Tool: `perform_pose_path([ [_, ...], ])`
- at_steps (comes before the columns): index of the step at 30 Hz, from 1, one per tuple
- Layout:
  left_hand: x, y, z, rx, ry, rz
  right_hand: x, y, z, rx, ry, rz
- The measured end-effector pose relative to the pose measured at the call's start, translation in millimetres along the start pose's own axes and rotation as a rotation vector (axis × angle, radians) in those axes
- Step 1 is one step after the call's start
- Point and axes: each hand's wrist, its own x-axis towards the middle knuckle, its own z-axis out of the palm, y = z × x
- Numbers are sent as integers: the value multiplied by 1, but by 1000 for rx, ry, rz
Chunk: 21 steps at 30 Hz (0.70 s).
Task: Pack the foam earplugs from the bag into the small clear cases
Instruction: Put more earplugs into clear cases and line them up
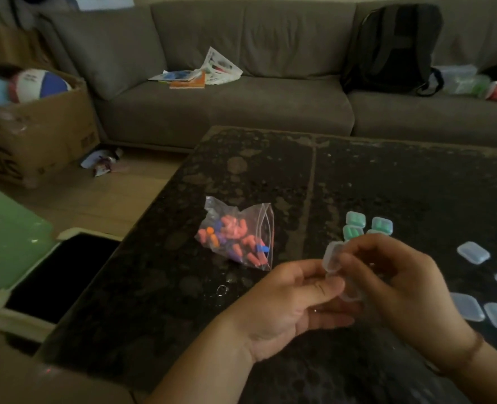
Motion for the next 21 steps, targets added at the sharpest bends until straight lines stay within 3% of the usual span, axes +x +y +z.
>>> perform_pose_path([
  [2, -9, 9, -9, -41, 10, -2, 2, -5, 2, 153, -31, -10],
  [4, -17, 22, -22, -87, 126, 45, 10, -4, 6, 233, -22, -22],
  [6, -27, 37, -37, -107, 292, 106, 27, 7, 16, 40, -38, -20],
  [8, -39, 50, -53, -83, 448, 173, 49, 21, 31, -304, -148, -41],
  [10, -50, 59, -70, -116, 588, 242, 68, 34, 50, -489, -242, -99],
  [16, -64, 72, -108, -69, 850, 289, 106, 45, 95, -552, -385, -222],
  [21, -51, 68, -117, -61, 887, 283, 122, 44, 115, -521, -402, -259],
])
